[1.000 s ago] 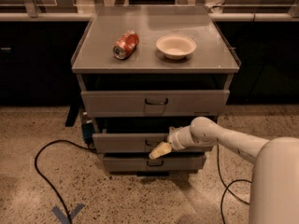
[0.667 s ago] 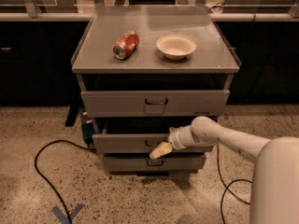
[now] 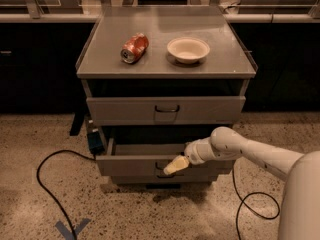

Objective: Open middle drawer

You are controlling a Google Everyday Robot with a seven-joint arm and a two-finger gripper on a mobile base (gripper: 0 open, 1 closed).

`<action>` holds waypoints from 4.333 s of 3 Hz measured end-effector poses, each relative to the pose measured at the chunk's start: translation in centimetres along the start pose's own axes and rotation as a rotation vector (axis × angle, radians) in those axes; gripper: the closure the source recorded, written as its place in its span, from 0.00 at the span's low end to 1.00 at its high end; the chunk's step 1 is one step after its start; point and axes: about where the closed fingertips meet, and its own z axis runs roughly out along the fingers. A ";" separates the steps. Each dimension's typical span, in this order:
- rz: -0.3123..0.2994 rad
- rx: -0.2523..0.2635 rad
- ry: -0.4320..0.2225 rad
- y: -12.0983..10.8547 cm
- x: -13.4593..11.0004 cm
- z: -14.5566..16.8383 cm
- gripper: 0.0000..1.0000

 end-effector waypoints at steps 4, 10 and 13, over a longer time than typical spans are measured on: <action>0.104 -0.159 0.100 8.8 4.8 -3.8 0.00; 0.117 -0.248 0.142 13.4 8.6 -4.3 0.00; 0.122 -0.314 0.141 17.4 10.7 -4.8 0.00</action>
Offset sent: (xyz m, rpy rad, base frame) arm -0.0975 -0.0036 -0.0009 0.0472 0.2032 0.0859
